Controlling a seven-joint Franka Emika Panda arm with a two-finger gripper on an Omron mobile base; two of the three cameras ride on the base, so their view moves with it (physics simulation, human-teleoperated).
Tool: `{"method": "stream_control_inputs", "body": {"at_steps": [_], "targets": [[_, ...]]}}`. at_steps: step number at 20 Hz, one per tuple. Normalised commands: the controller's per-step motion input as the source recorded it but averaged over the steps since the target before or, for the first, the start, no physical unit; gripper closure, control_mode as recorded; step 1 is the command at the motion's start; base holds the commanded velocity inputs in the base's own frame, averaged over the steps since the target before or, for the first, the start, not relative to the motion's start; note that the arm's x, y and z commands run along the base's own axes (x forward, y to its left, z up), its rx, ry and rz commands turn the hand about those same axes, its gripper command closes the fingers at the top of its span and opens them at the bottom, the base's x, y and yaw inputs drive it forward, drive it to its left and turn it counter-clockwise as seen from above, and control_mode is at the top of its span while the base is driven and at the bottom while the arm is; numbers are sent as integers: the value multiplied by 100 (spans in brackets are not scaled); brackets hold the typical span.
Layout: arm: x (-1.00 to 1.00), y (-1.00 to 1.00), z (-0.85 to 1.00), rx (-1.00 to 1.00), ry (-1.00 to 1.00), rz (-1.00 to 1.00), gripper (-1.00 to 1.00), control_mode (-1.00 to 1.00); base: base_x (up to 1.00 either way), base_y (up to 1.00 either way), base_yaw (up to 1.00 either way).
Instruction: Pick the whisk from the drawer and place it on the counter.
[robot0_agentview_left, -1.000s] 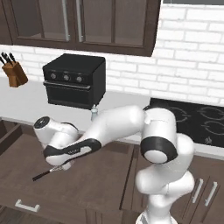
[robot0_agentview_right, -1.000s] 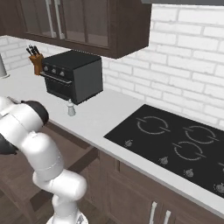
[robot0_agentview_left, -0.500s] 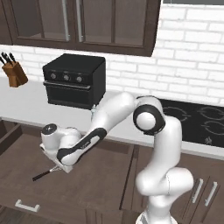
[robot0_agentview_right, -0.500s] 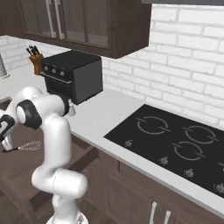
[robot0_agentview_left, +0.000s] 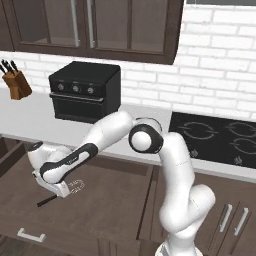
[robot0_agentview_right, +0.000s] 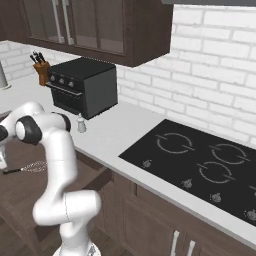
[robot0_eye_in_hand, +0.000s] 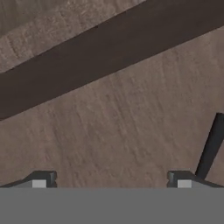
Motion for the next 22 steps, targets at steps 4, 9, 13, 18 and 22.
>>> {"method": "stream_control_inputs", "body": {"at_steps": [4,9,13,18,22], "targets": [[0,-33,-85,12,2,6,-100,-100,0,0,0],[1,-5,-26,25,-1,0,-100,-100,0,0,0],[13,3,-8,14,0,0,-100,-100,0,0,0],[10,2,-27,1,-1,0,-100,-100,0,0,0],[17,19,-4,0,0,0,-100,-100,0,0,0]]}}
